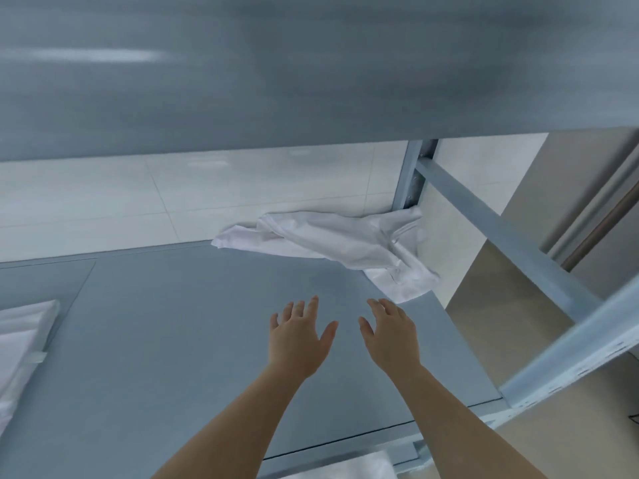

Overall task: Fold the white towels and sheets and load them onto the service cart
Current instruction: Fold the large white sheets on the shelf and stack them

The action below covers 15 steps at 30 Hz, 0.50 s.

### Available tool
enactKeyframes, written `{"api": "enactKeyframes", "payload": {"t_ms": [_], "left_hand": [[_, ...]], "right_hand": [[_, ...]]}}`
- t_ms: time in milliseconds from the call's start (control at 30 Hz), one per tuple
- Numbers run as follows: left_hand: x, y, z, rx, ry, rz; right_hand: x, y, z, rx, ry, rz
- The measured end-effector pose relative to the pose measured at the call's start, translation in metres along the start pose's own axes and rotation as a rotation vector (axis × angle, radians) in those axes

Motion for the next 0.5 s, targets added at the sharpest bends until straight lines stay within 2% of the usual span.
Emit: {"api": "enactKeyframes", "payload": {"t_ms": [300,500], "left_hand": [[-0.026,0.050,-0.032,-0.059,0.036,0.080],[-0.051,0.061,-0.047,-0.105,0.098,0.034]], "right_hand": [[-0.051,0.063,0.000,0.044,-0.010,0.157],[-0.097,0.069,-0.004,0.003,0.095,0.213]]}}
Point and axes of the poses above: each hand's wrist, its own x-axis away from the middle knuckle, its own z-axis out of the back of the hand, y = z × x, the point moved 10 cm from there along -x, towards the middle knuckle, and after that the axes turned 10 degrees about x, right-handed, at the moved point
